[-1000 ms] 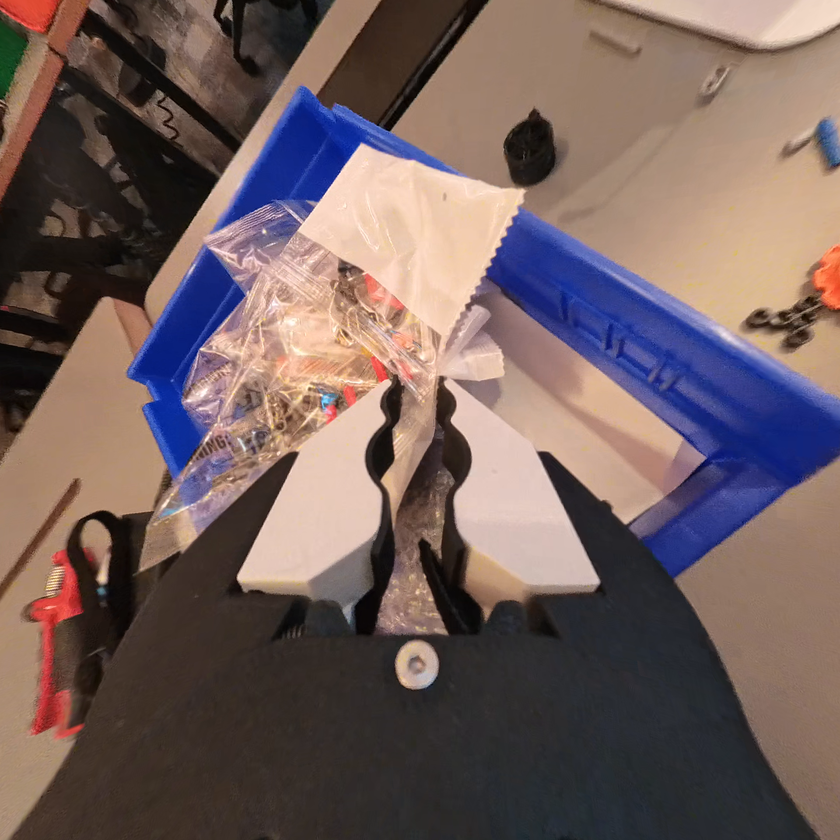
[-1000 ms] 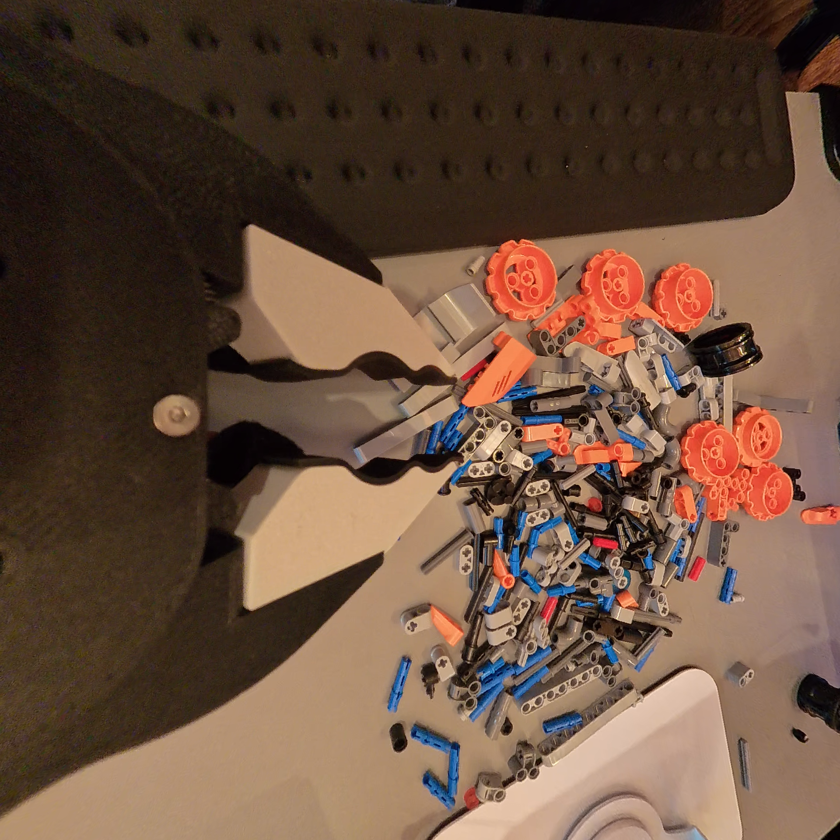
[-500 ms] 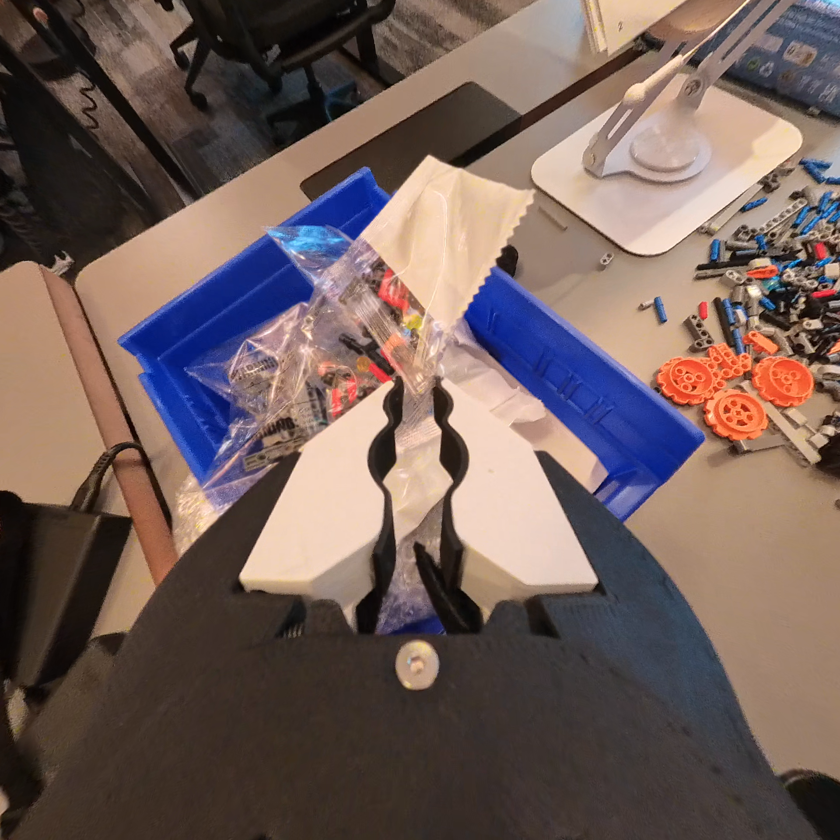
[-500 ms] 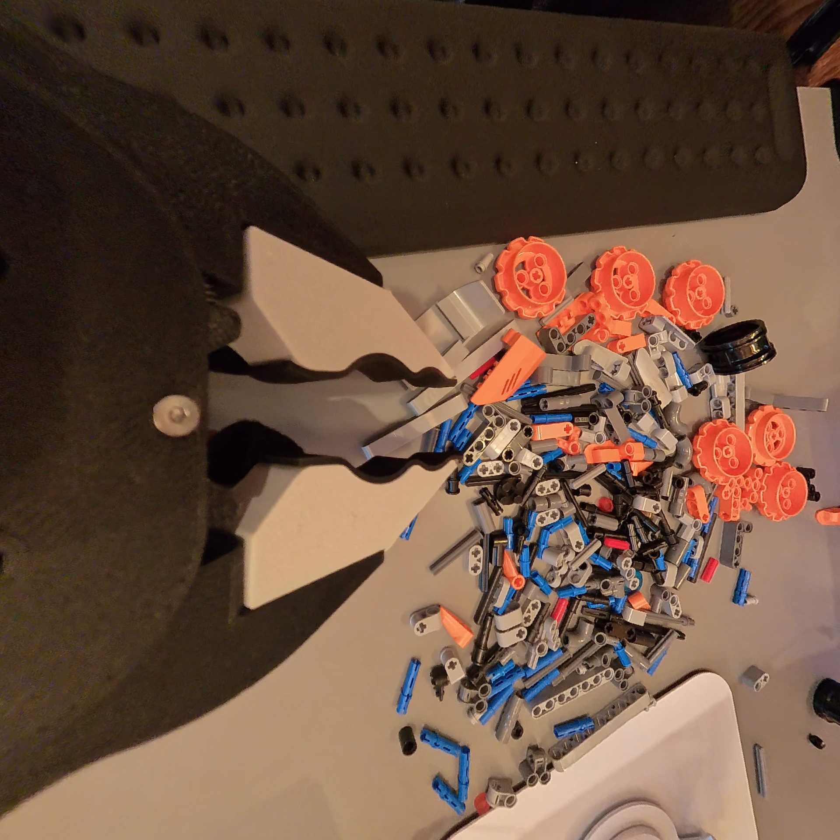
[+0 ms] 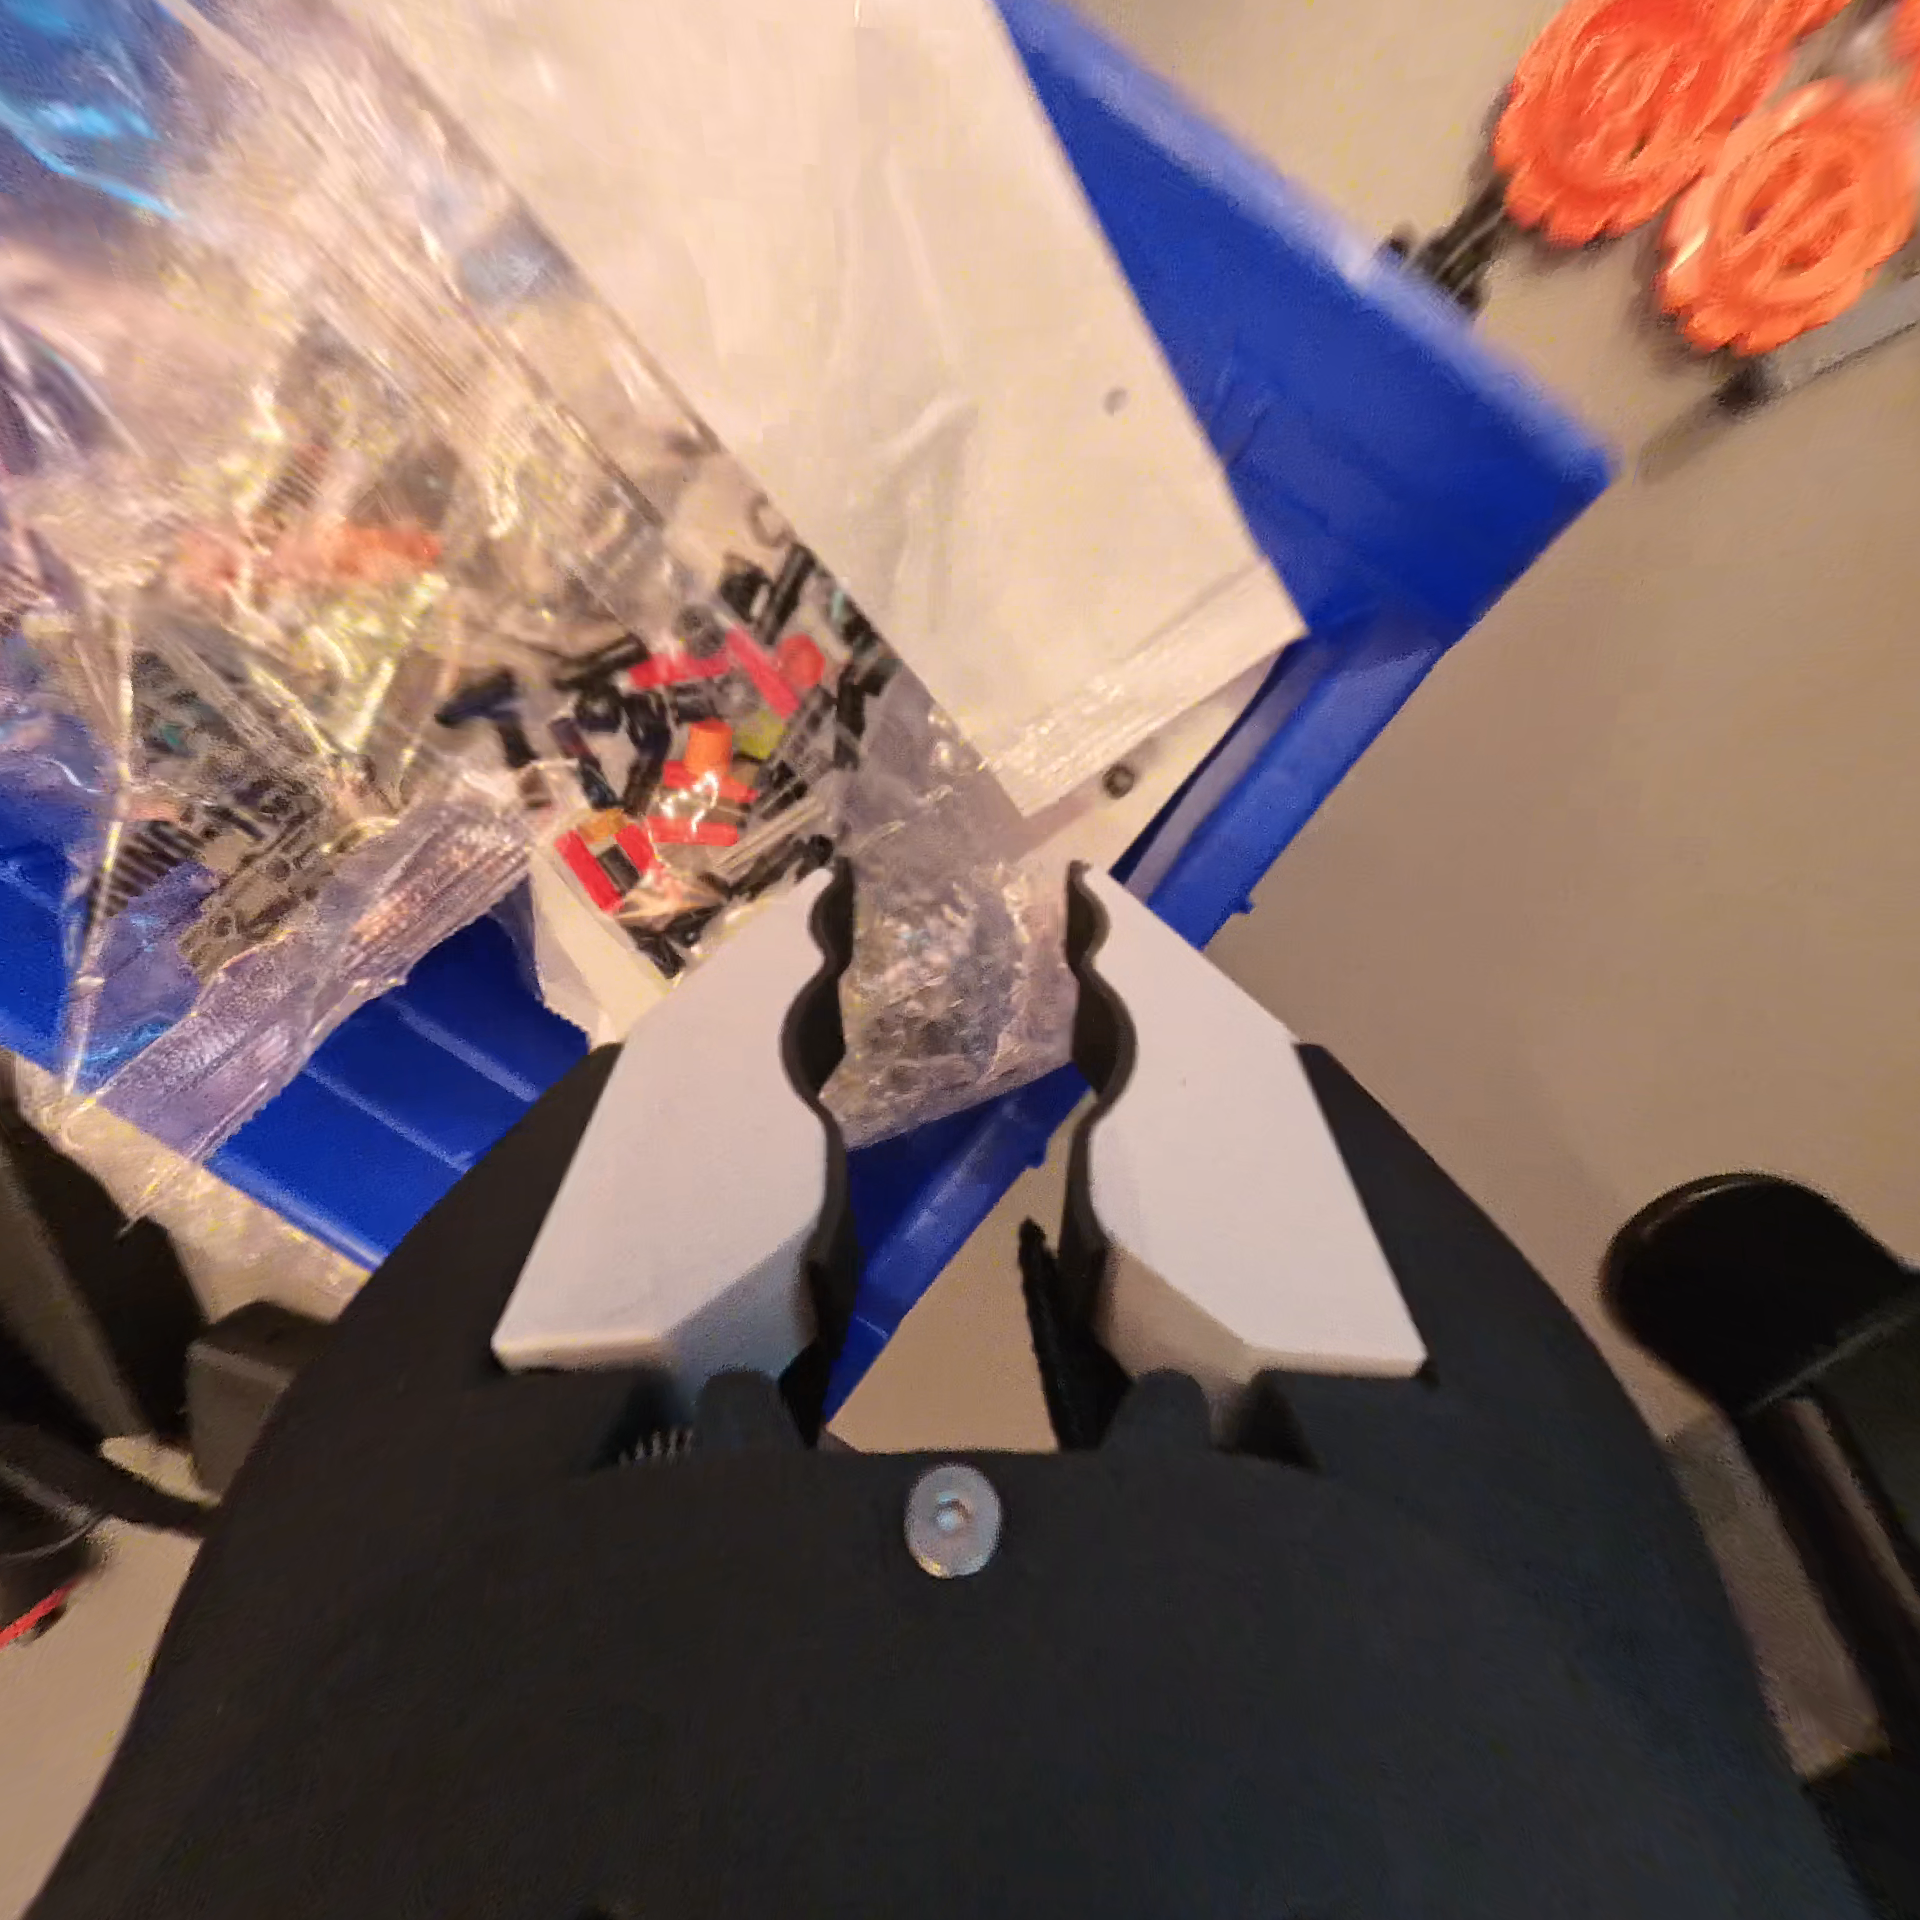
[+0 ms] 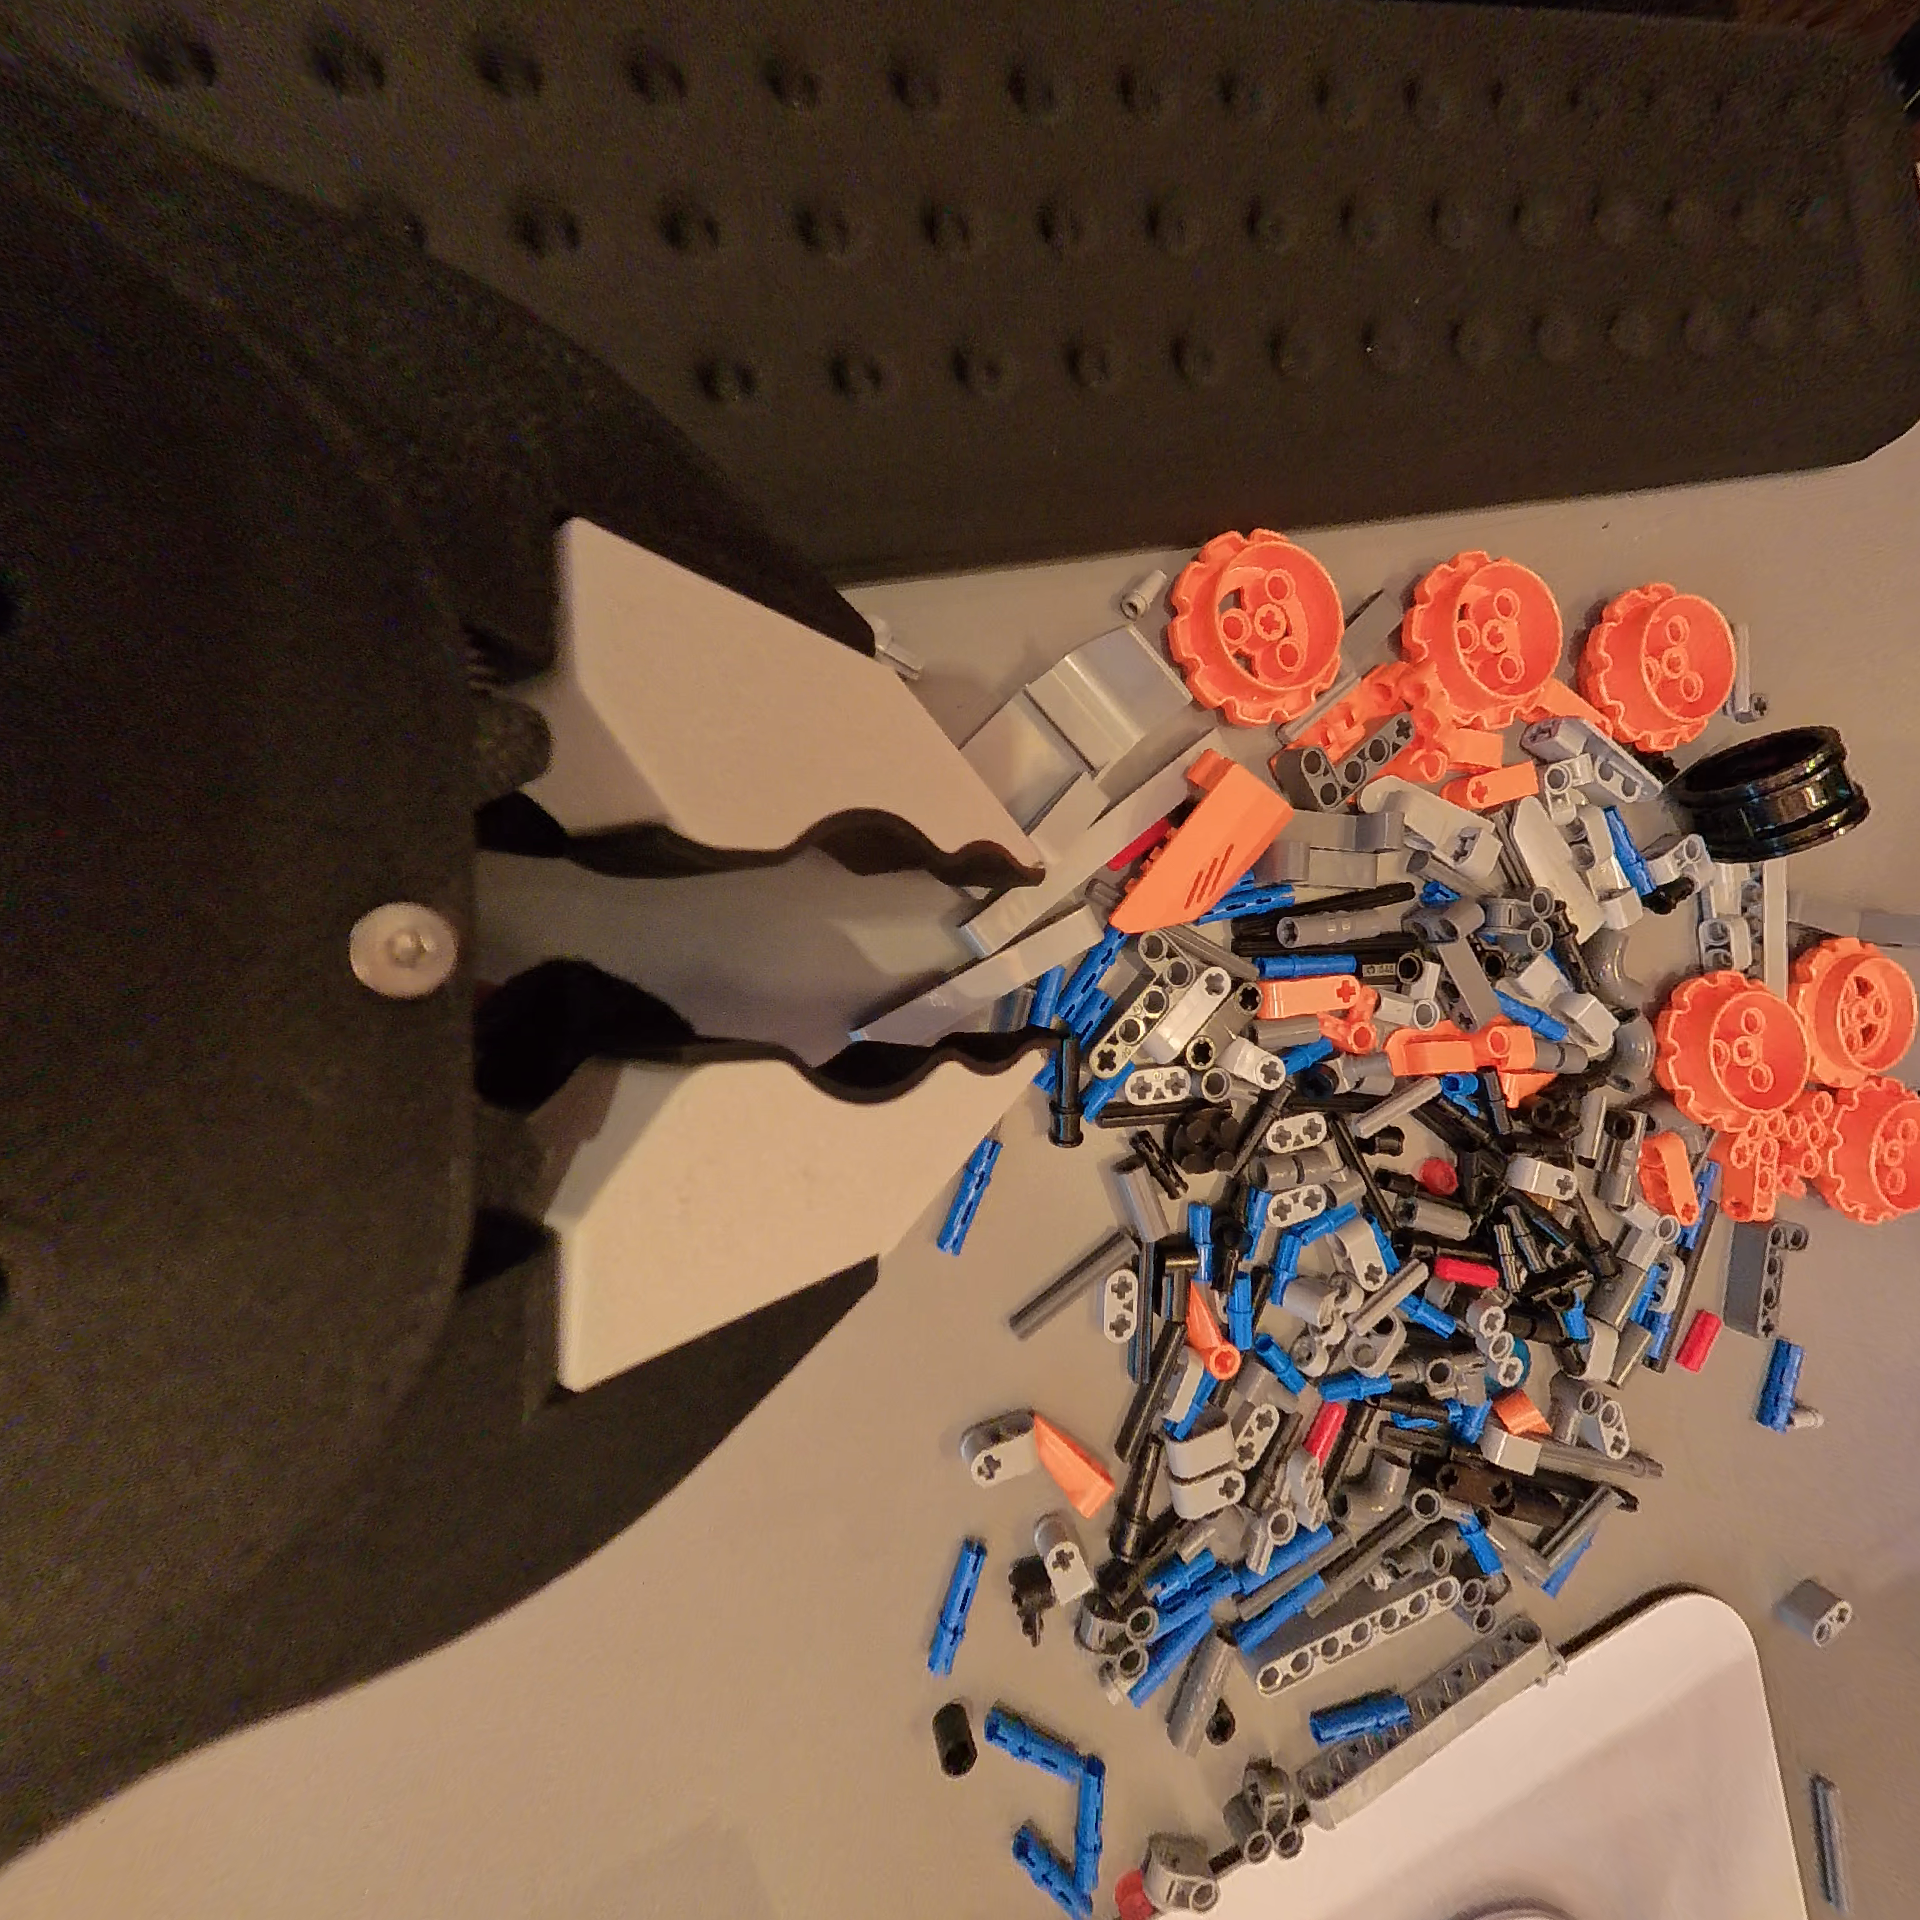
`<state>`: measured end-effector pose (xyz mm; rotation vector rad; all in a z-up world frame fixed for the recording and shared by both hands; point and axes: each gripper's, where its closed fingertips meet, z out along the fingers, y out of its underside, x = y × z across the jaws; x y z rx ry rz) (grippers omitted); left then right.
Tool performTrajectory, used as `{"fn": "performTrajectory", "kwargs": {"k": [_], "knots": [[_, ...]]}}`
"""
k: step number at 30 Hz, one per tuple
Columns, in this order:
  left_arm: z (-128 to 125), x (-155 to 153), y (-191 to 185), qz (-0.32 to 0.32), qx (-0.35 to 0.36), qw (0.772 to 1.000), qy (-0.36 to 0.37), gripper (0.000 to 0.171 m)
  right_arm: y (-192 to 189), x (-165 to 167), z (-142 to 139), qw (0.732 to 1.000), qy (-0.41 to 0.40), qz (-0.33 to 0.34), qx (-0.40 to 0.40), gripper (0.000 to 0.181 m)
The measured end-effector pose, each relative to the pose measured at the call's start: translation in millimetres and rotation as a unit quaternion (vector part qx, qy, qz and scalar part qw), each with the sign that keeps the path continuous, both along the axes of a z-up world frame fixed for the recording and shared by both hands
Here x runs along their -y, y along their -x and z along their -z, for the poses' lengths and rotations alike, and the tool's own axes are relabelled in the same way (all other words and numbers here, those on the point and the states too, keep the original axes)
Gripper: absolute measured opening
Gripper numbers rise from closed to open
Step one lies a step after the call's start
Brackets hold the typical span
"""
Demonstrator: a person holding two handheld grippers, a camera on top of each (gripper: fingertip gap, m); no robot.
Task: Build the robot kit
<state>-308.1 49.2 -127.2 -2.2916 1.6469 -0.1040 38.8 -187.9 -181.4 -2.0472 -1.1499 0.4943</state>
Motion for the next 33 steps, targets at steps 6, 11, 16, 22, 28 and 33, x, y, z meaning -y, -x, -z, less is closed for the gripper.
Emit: {"fn": "performTrajectory", "kwargs": {"k": [6, 11, 16, 22, 28, 33], "knots": [[-67, -52, 15, -0.057, 0.101, 0.986, -0.12, 0.039, -2, 0, 0, 1.0, 0.001, 0.003, -0.004, 0.026], [-36, -94, 57, 0.0, -0.098, 0.97, -0.224, 0.043, -2, 0, 1, 1.0, 0.004, 0.002, -0.001, 0.026], [-31, -136, 64, 0.055, -0.184, 0.922, -0.335, 0.0, -4, -2, 2, 1.0, 0.002, 0.008, 0.001, 0.026], [-84, -156, 53, 0.028, -0.143, 0.889, -0.435, 0.0, -5, -2, 2, 1.0, 0.004, 0.011, -0.001, 0.026], [-140, -172, 43, -0.001, -0.088, 0.858, -0.506, 0.0, -5, -2, 1, 1.0, 0.003, 0.011, -0.002, 0.025], [-182, -190, 34, -0.025, -0.018, 0.84, -0.542, 0.0, -5, -1, 2, 1.0, 0.003, 0.008, 0.002, 0.026]]}}
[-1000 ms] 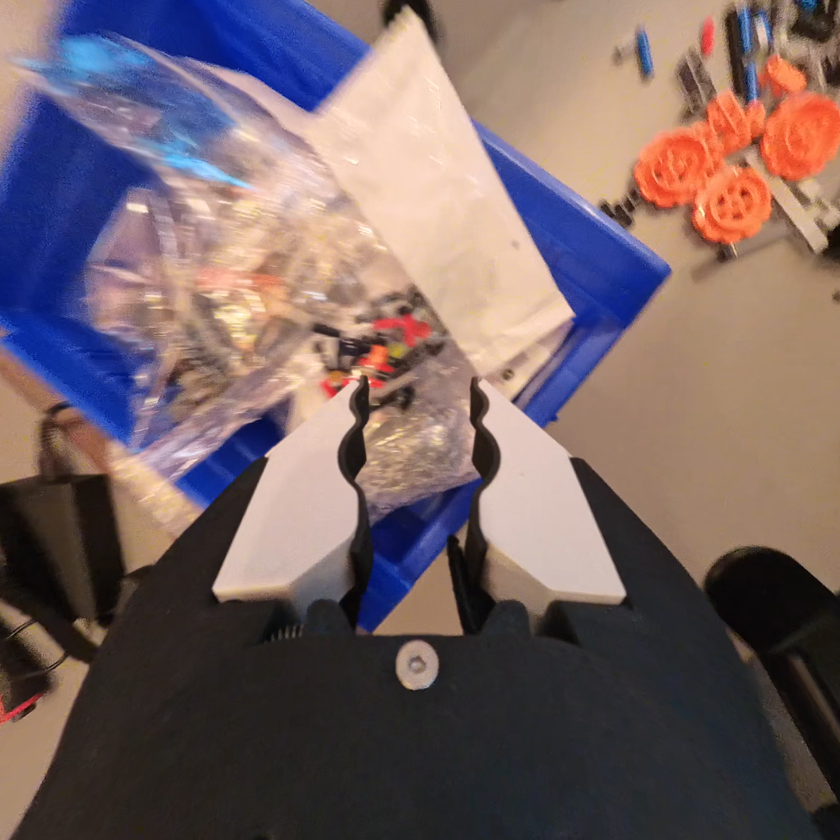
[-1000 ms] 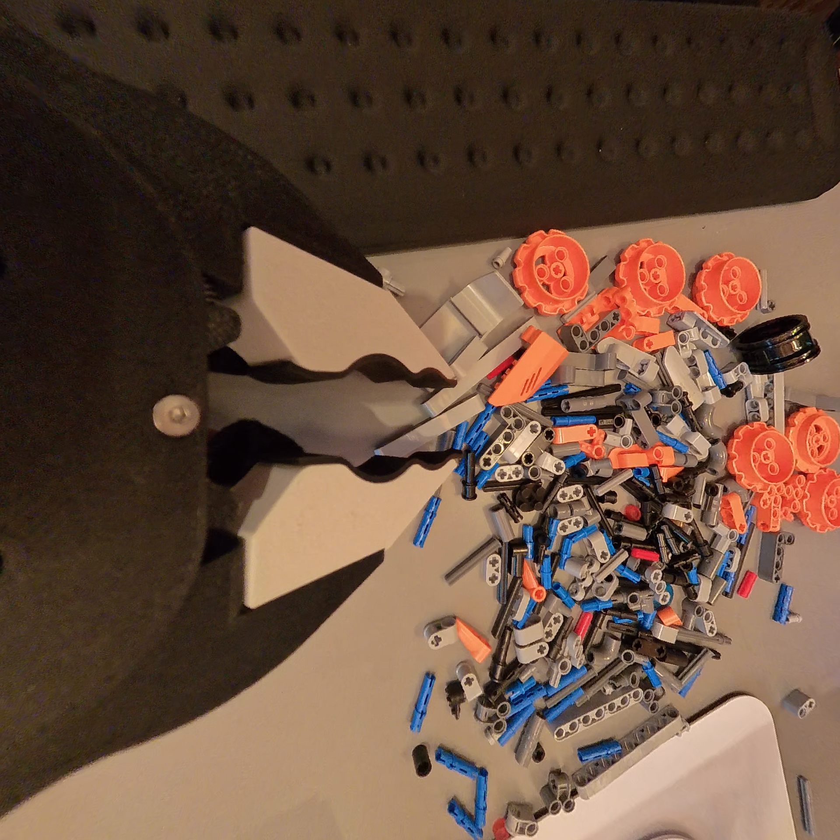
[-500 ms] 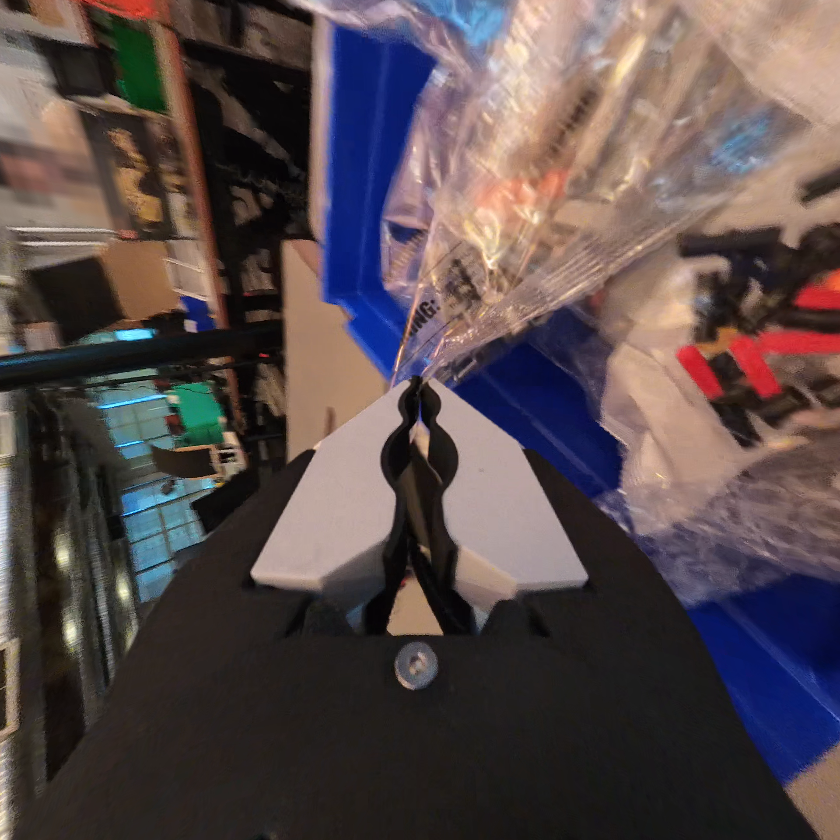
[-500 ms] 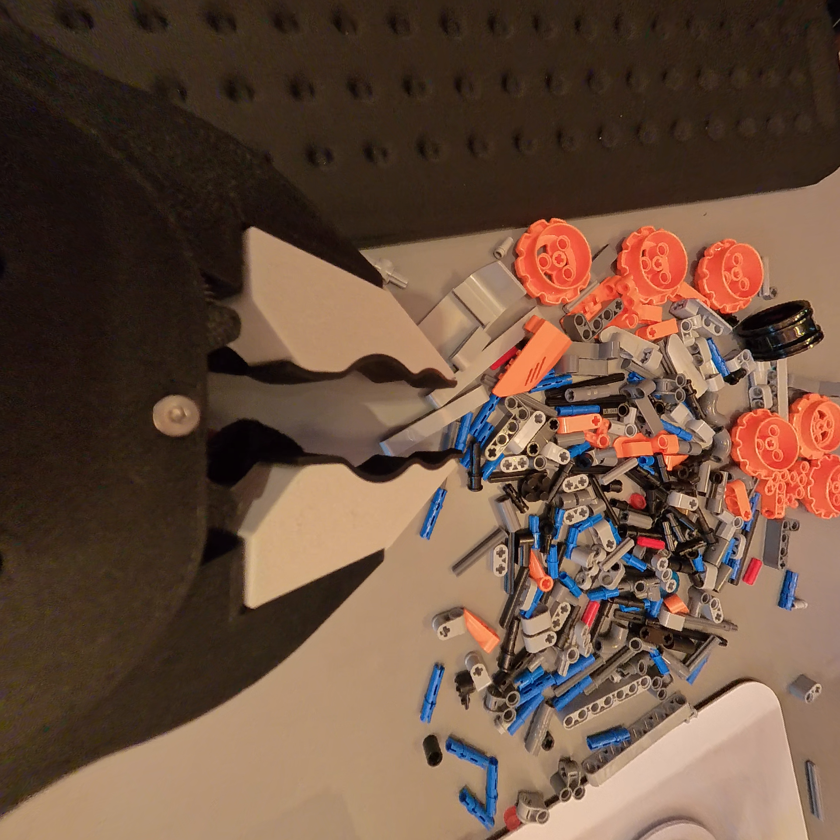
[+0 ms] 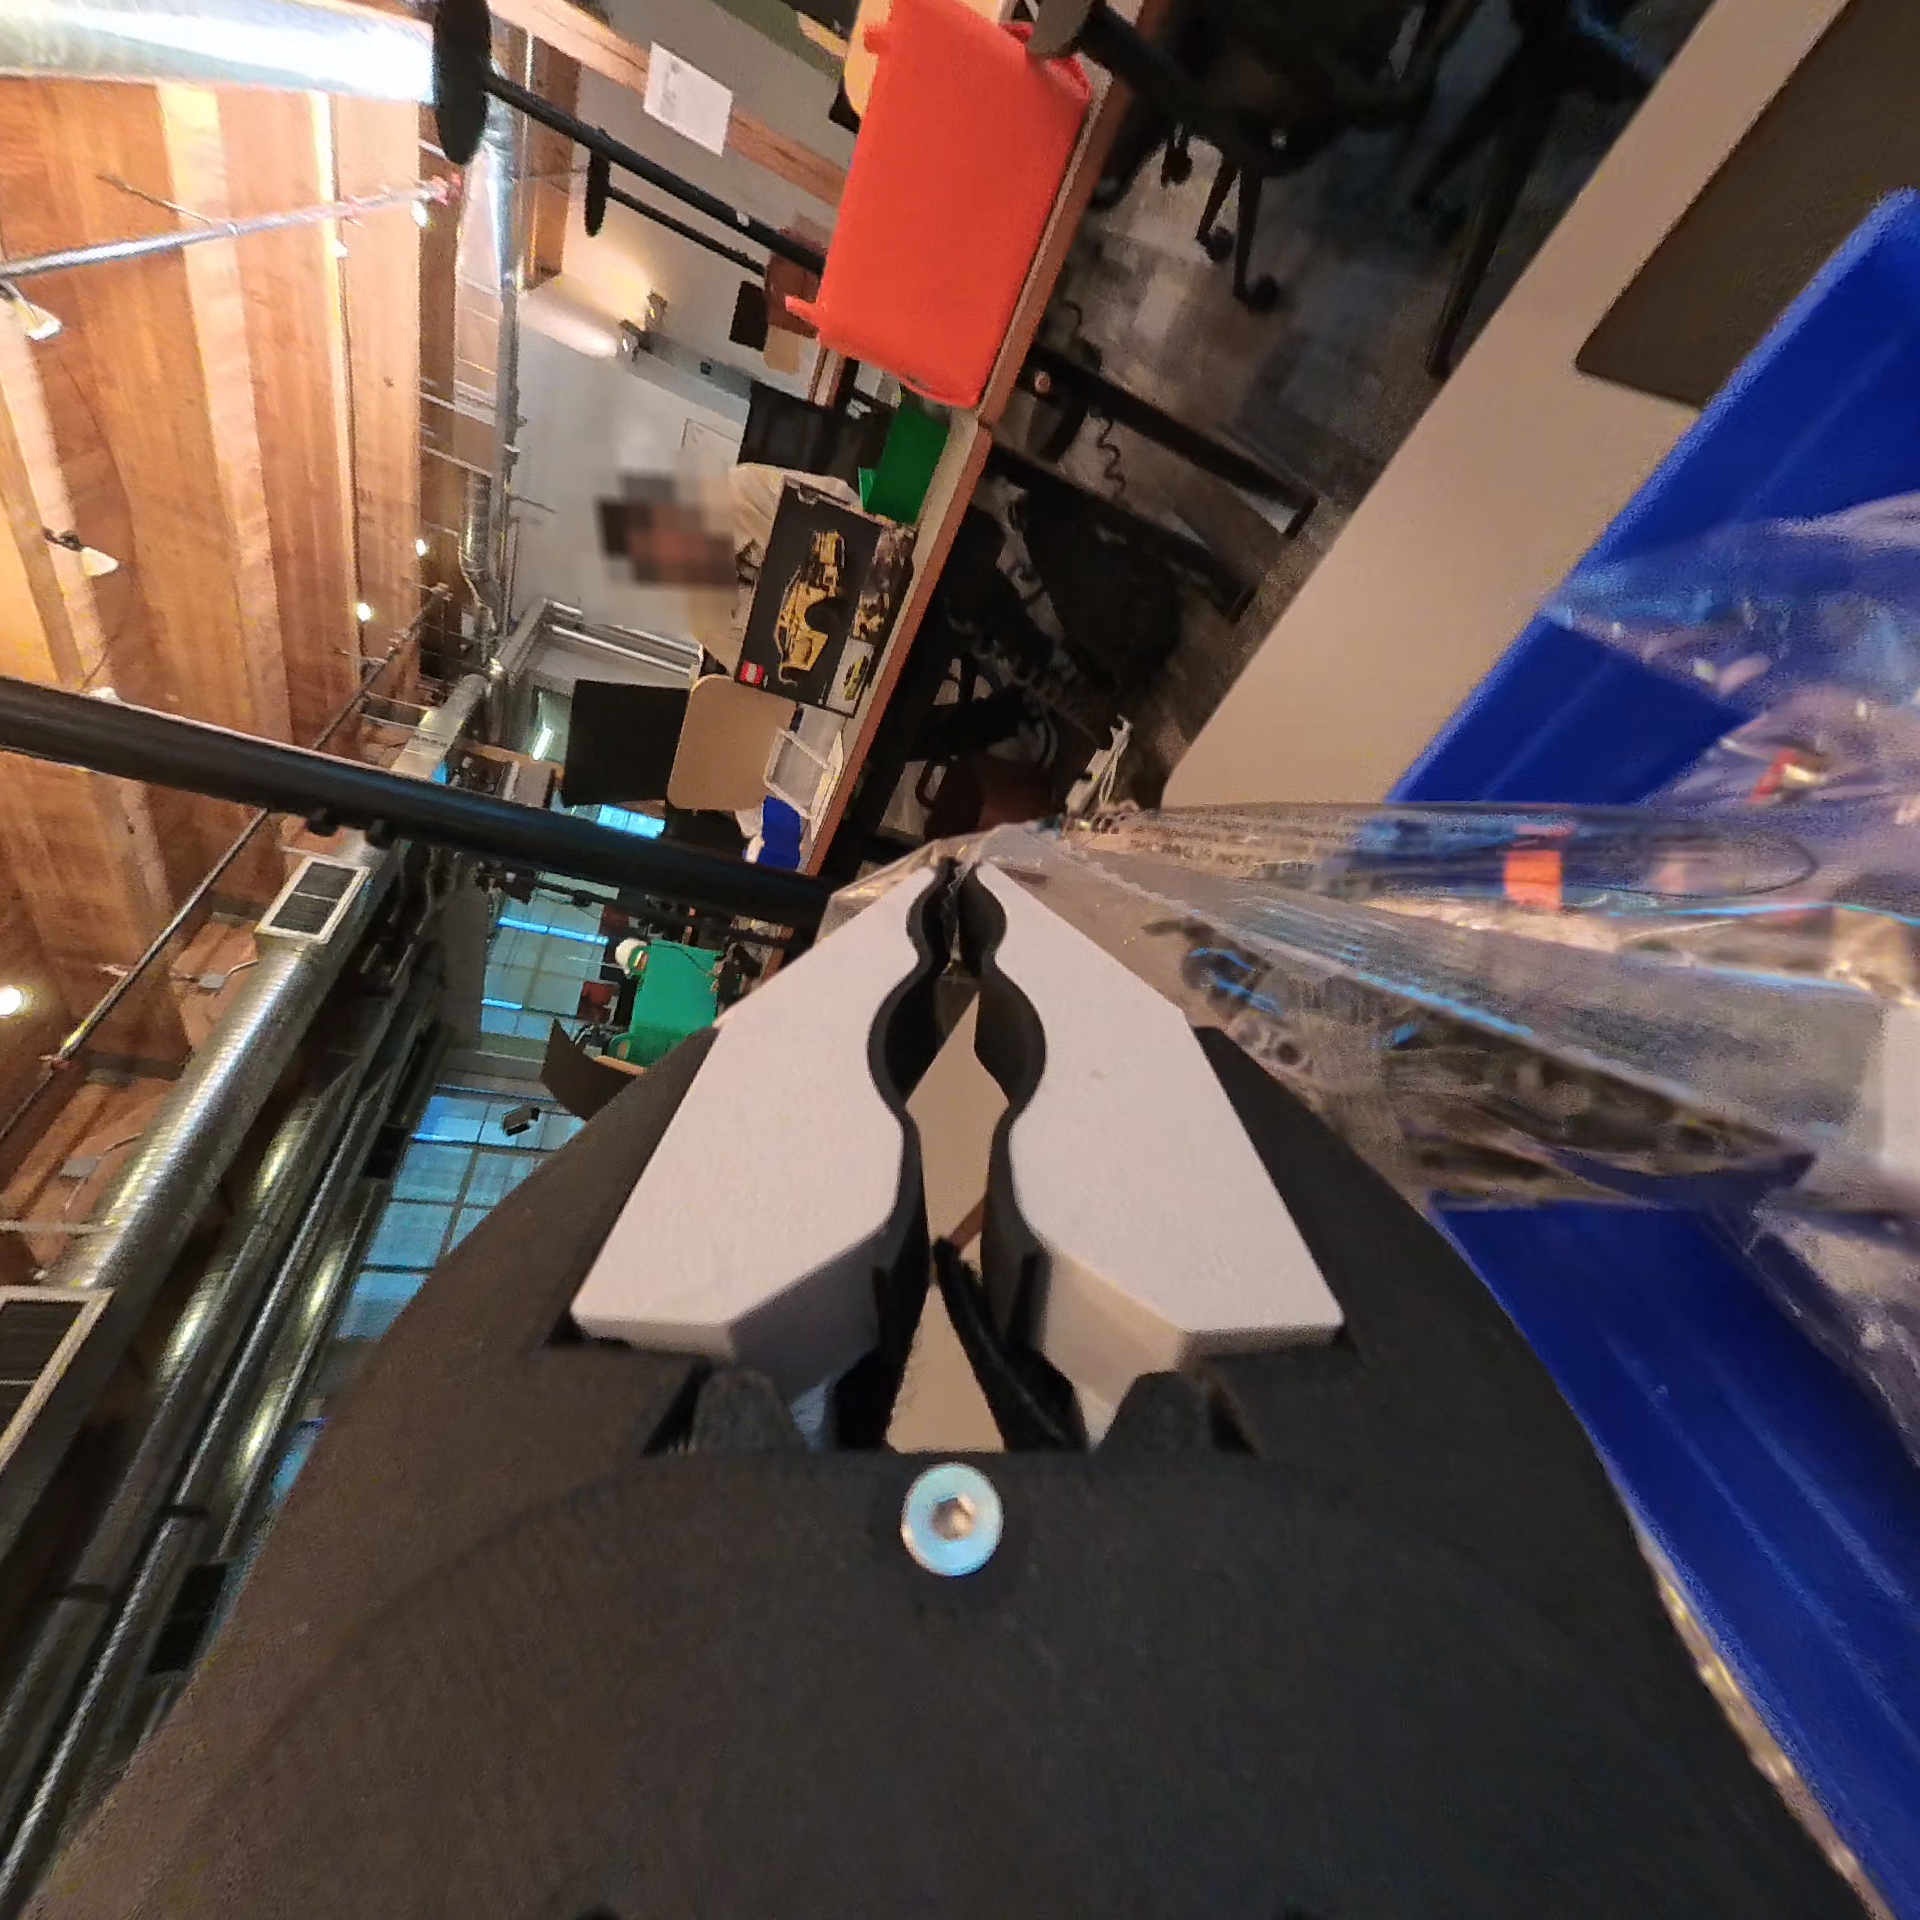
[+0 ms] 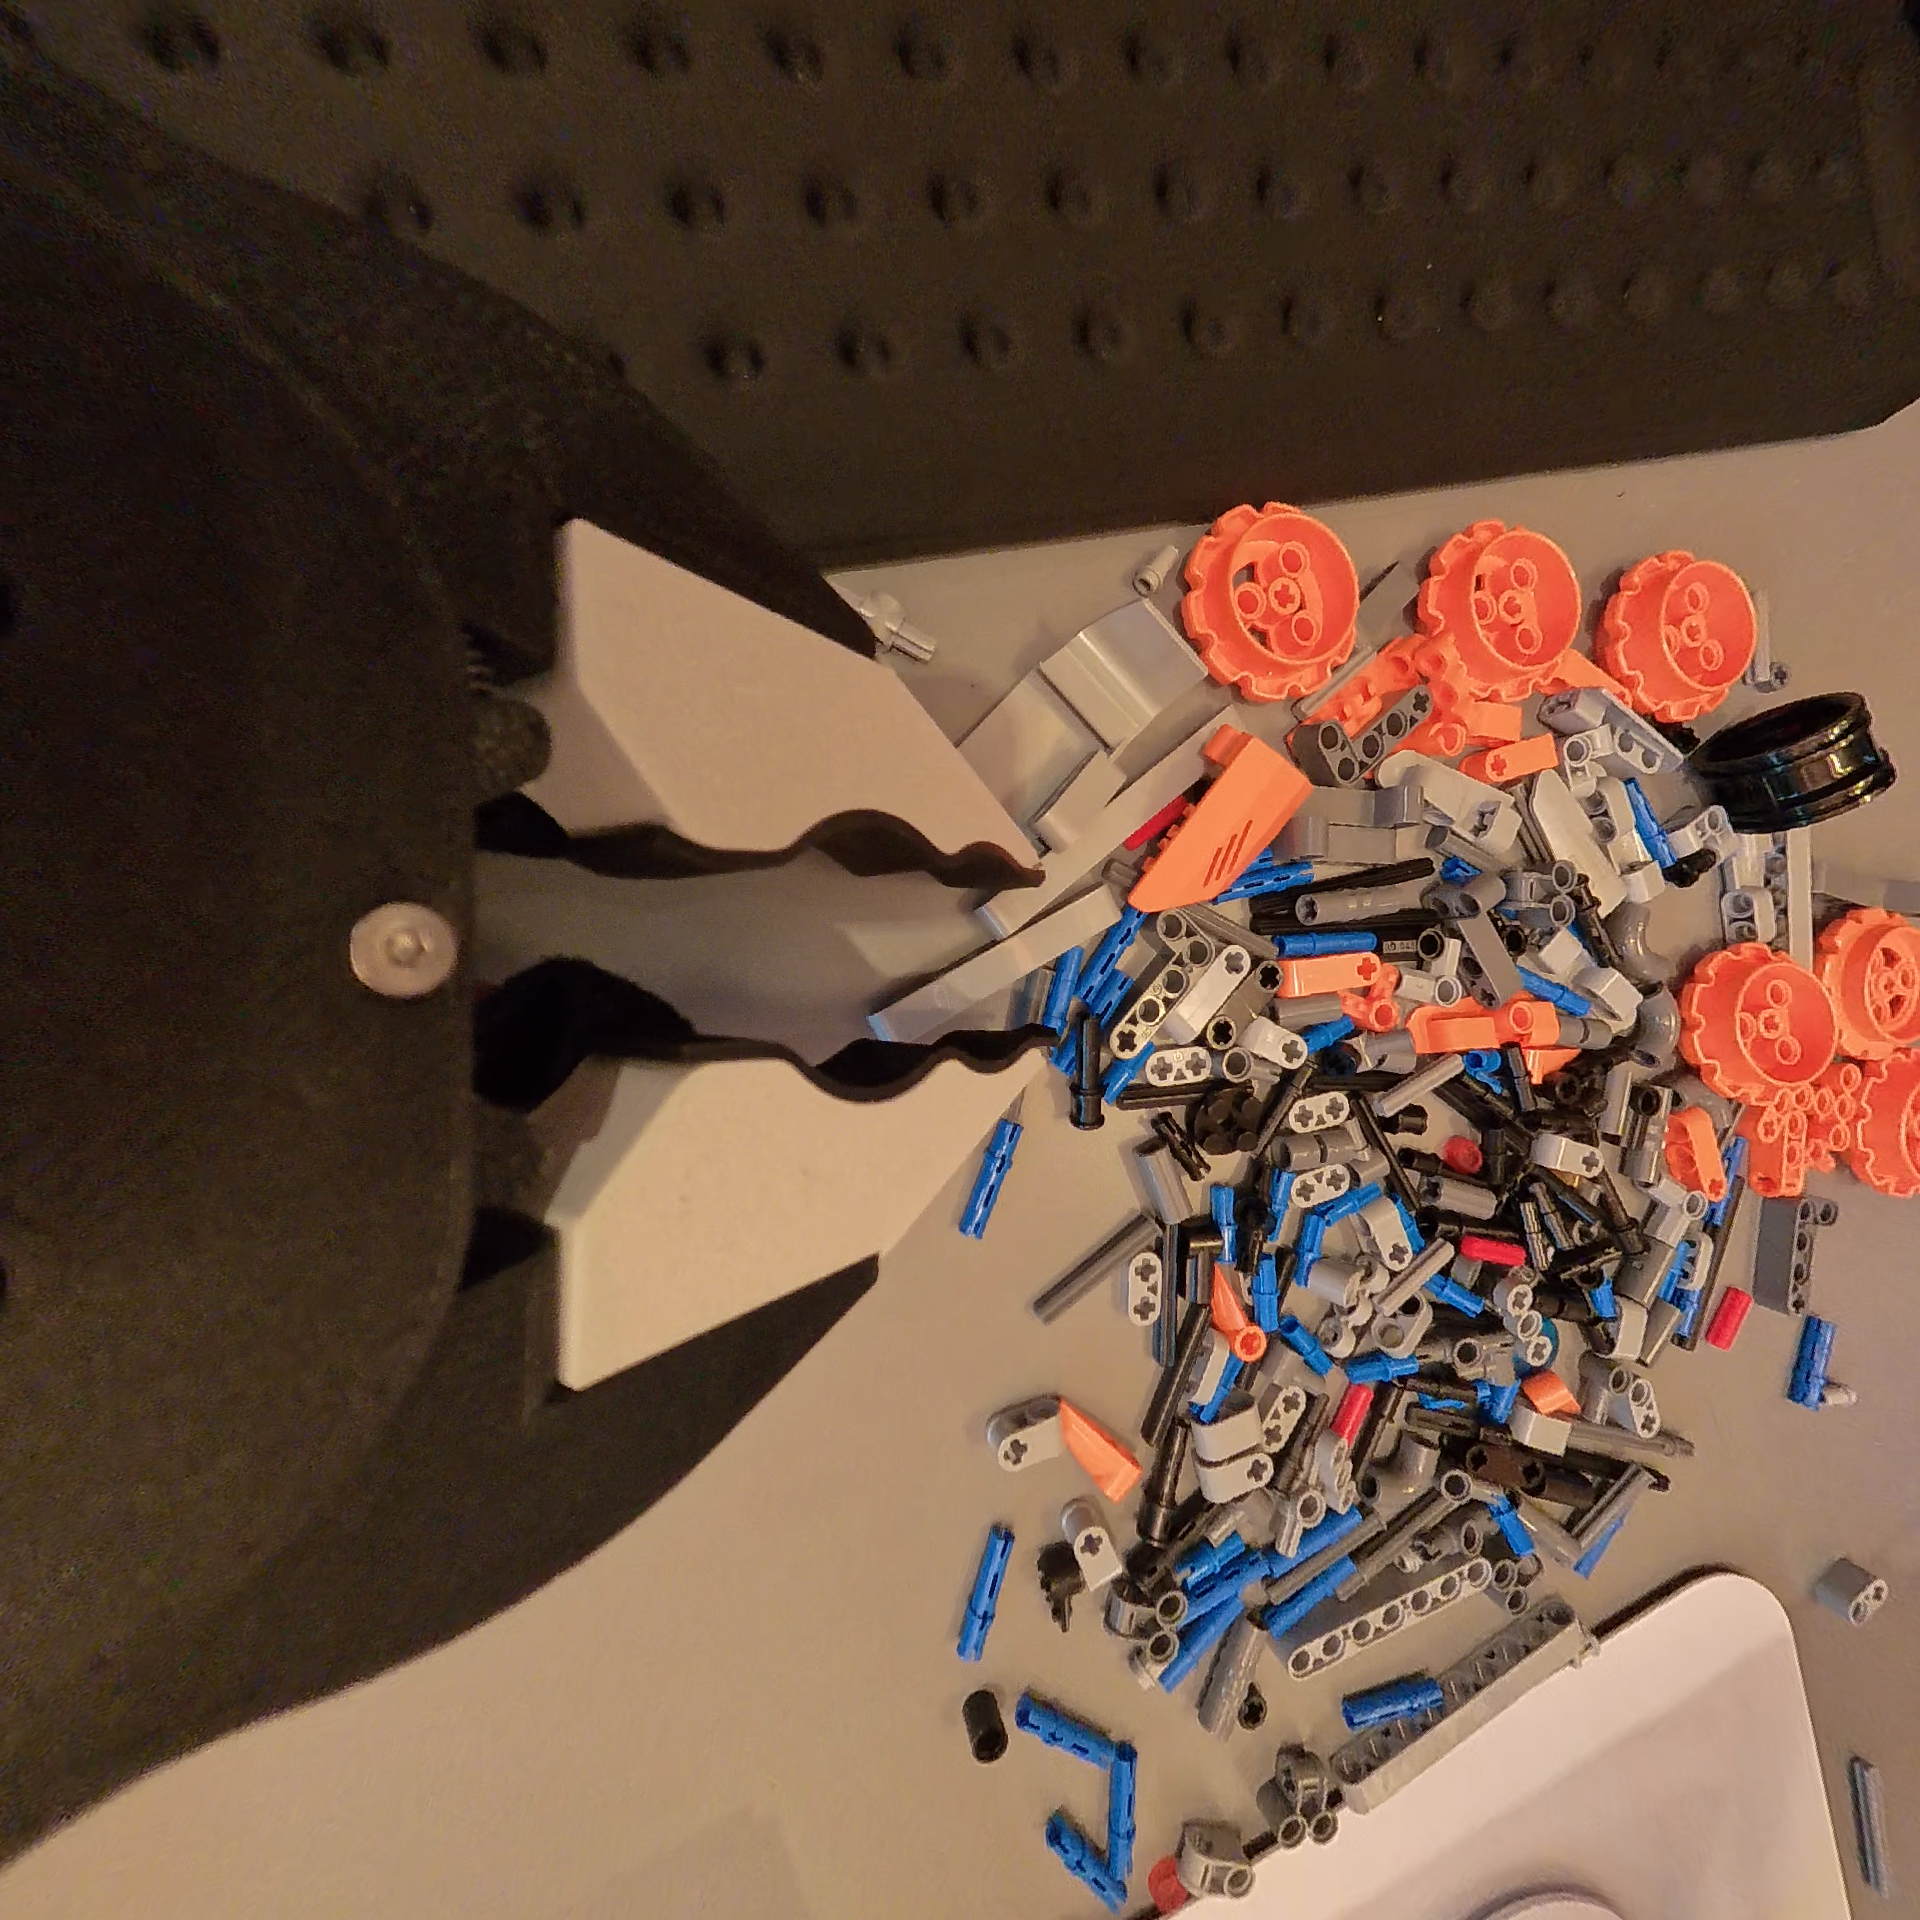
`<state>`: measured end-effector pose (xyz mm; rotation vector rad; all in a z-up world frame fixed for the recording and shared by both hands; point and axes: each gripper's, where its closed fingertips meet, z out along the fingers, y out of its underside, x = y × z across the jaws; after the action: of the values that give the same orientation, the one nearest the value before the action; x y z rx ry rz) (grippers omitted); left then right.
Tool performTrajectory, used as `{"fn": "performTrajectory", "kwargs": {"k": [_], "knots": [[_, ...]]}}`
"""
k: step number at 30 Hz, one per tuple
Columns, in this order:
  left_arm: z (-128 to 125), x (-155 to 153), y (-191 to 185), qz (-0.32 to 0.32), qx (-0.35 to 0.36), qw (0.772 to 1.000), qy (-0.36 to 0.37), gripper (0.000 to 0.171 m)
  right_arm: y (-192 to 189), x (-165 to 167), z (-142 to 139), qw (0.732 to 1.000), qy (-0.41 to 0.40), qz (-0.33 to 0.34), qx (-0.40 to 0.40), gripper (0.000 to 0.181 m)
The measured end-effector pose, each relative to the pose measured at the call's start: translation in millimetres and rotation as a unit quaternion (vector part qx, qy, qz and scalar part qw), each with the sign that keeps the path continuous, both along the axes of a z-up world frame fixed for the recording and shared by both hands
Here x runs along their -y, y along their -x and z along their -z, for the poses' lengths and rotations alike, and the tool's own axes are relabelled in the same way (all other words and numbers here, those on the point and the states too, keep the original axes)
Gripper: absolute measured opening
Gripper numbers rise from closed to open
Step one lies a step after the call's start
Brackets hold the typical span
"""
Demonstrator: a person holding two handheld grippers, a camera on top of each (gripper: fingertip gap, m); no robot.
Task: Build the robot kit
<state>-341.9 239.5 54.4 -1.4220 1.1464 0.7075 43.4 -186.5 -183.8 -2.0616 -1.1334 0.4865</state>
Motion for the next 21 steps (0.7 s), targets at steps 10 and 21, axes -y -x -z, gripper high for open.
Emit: {"fn": "performTrajectory", "kwargs": {"k": [10, 21], "knots": [[-79, 5, -24, 0.054, 0.108, 0.992, -0.034, 0.0, -2, -8, -14, 0.999, -0.033, 0.013, -0.01, 0.032], [-157, 182, -156, 0.415, 0.251, 0.874, 0.023, 0.0, 68, -31, -153, 0.974, -0.194, -0.041, -0.111, 0.059]]}}
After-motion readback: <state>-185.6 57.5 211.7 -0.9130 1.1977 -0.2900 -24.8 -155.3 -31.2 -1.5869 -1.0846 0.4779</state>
